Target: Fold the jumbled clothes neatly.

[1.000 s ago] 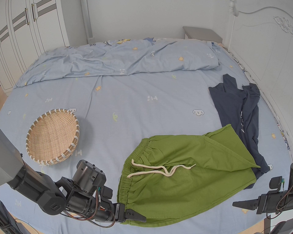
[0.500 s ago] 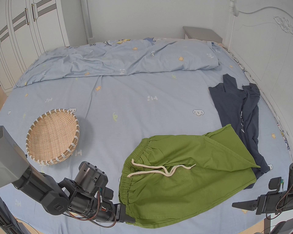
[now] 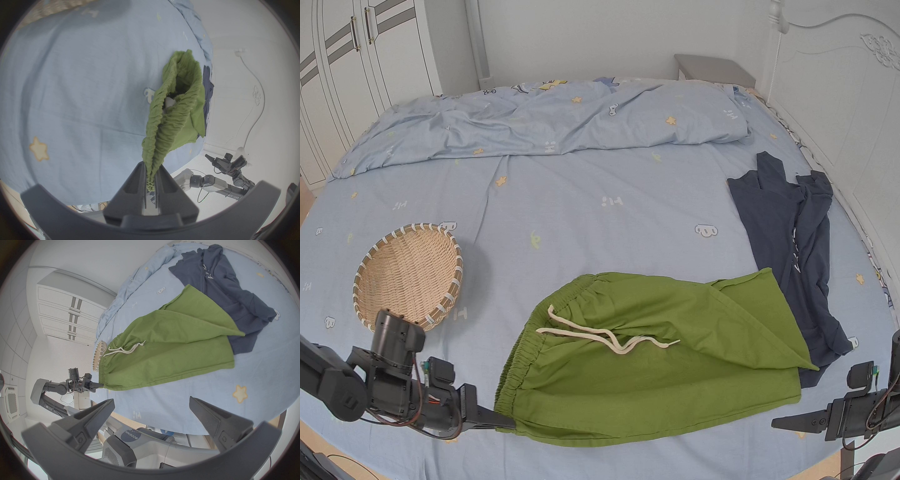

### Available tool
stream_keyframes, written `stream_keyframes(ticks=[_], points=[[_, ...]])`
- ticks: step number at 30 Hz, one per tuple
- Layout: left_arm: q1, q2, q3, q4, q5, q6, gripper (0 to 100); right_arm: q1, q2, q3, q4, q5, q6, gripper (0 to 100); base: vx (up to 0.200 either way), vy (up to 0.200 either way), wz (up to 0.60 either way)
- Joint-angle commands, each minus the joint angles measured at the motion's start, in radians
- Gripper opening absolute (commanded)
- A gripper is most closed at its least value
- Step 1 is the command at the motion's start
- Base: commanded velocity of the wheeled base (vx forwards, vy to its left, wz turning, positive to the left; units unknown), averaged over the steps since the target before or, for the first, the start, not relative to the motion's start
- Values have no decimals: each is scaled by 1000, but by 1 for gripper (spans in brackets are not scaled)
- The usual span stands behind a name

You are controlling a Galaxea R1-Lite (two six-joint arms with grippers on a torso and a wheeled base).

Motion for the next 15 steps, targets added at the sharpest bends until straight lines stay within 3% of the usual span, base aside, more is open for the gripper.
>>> stream_keyframes(ticks=[1, 7, 15], points=[[131, -133, 114, 14, -52, 68, 0, -17, 87, 8, -1, 33, -13, 100, 0, 0, 0], [241, -131, 167, 18, -55, 146, 0, -29, 192, 15, -3, 35, -59, 100, 0, 0, 0], [375, -81, 215, 11, -60, 302, 0, -100, 483, 37, -128, 35, -220, 100, 0, 0, 0]])
